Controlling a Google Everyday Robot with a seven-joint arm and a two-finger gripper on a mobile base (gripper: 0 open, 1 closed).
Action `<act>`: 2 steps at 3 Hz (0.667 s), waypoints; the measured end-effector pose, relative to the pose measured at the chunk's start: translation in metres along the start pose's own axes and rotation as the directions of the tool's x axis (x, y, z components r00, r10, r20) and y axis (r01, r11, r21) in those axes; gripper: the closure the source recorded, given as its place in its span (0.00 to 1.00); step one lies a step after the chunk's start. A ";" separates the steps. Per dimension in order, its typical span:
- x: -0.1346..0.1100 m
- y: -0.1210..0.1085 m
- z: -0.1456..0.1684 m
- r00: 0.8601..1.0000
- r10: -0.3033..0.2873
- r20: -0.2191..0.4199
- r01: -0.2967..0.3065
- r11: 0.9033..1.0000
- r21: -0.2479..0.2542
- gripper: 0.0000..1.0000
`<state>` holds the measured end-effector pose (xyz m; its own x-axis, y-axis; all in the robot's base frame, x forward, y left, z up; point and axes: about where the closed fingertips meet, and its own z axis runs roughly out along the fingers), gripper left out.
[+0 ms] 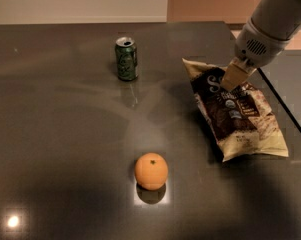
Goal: Move brown chip bag near orange
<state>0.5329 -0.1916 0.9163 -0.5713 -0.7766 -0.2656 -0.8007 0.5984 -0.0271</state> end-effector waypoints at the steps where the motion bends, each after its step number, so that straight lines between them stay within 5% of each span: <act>1: -0.002 0.031 -0.002 0.998 -0.048 -0.029 0.047 0.998 -0.032 1.00; 2: 0.000 0.058 0.003 0.997 -0.072 -0.042 0.070 0.996 -0.051 1.00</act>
Offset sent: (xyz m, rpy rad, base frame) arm -0.0758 0.0516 -0.0160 -0.0341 0.0997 0.1170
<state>0.4874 -0.1565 0.9118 -0.5193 -0.8253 -0.2218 -0.8468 0.5318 0.0040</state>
